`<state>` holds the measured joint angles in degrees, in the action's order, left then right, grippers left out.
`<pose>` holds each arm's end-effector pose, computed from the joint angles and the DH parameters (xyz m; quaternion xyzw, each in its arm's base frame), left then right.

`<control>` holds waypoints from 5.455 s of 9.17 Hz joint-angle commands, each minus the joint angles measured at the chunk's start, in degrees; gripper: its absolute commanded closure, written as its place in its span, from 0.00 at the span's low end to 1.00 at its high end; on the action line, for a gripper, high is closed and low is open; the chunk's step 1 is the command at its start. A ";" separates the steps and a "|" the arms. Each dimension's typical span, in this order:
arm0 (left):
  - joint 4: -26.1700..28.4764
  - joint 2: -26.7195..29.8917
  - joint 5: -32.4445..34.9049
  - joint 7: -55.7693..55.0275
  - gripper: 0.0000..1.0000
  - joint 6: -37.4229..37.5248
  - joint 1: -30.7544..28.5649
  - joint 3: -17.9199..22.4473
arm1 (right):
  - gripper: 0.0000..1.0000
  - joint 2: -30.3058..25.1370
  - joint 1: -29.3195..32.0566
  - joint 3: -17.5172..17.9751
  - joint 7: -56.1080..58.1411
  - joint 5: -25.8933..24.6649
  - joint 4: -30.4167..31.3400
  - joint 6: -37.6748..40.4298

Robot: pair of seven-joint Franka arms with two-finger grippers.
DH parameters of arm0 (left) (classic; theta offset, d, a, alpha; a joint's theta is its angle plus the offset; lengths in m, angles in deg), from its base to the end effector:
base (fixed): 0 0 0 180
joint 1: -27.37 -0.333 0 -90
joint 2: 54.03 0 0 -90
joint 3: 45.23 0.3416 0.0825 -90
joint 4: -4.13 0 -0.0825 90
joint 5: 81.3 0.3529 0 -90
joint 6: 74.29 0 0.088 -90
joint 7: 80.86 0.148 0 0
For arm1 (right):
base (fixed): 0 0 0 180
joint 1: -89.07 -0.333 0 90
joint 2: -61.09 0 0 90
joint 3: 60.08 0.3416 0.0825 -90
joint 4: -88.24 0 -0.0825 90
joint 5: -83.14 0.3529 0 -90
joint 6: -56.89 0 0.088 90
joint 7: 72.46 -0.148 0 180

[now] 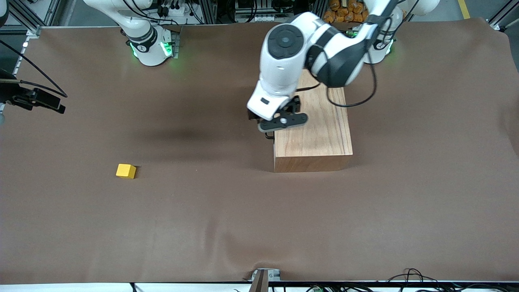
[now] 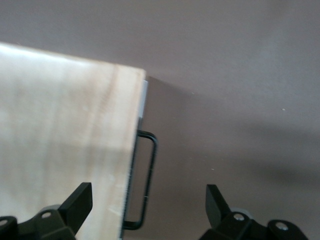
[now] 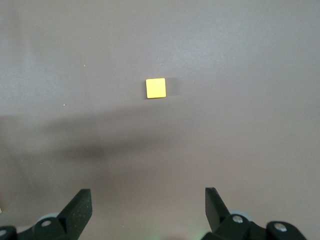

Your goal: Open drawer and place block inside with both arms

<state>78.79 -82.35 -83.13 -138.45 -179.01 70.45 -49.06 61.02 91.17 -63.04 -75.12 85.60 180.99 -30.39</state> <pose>0.4749 -0.4998 0.4512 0.9943 0.1010 -0.0151 0.0316 0.5107 -0.0387 0.5851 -0.9964 0.0672 0.0466 0.0225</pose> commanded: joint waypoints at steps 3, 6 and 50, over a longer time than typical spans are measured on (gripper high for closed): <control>-2.51 -7.43 2.51 -8.04 0.00 -2.68 8.39 3.29 | 0.00 0.60 0.36 0.41 0.55 0.09 -0.73 0.09; -2.42 -10.87 3.93 -8.32 0.00 -3.30 10.80 5.24 | 0.00 0.86 0.27 0.41 0.55 0.09 -0.55 -0.35; -1.72 -1.85 6.92 0.60 0.00 -5.88 5.99 -2.23 | 0.98 20.82 -15.53 0.84 -0.57 4.74 -6.00 -5.88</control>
<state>75.54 -87.64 -76.19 -142.23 -188.47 79.41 -50.96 83.23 78.29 -61.73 -72.31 89.63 174.64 -36.81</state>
